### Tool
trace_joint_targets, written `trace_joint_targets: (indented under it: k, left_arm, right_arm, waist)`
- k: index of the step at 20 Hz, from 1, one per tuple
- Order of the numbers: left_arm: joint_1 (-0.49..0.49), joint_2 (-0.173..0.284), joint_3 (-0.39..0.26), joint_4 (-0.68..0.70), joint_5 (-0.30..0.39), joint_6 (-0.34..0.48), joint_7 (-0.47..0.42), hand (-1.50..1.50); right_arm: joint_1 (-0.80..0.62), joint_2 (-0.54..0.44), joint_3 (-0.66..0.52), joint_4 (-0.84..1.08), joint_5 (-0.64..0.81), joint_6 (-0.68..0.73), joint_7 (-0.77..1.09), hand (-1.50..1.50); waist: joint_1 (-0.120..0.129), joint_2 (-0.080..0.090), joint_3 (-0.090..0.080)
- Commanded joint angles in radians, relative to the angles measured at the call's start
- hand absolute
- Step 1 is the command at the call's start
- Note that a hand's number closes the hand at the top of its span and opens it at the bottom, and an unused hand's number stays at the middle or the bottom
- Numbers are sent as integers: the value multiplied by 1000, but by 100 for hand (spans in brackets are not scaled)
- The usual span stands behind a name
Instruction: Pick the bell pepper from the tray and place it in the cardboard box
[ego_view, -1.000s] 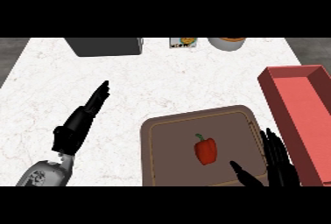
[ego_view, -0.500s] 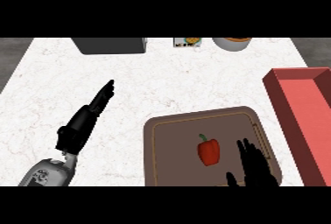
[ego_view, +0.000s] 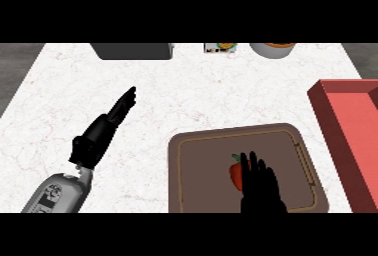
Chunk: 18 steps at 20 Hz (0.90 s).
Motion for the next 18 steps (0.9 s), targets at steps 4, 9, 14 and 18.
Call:
trace_joint_targets:
  k: [4, 9, 14, 18]
  left_arm:
    - [3, -54, 3, 63, -35, -10, -43, 0]
    - [48, -72, -6, 24, -69, 0, -59, 0]
    - [23, -54, 72, 8, -52, -64, -5, 0]
    - [31, -130, 45, 7, -119, -43, -10, 0]
  right_arm:
    - [-89, 97, -106, 15, -23, 200, 93, -150]
    - [-142, 133, -39, 191, -7, 97, 184, -150]
    - [-127, 110, -176, 174, -11, 107, 6, -150]
    - [-93, 134, -135, 134, 28, 140, 32, -150]
  waist:
    - [4, 4, 3]
    - [15, 3, 4]
    - [8, 2, 4]
    - [6, 2, 4]
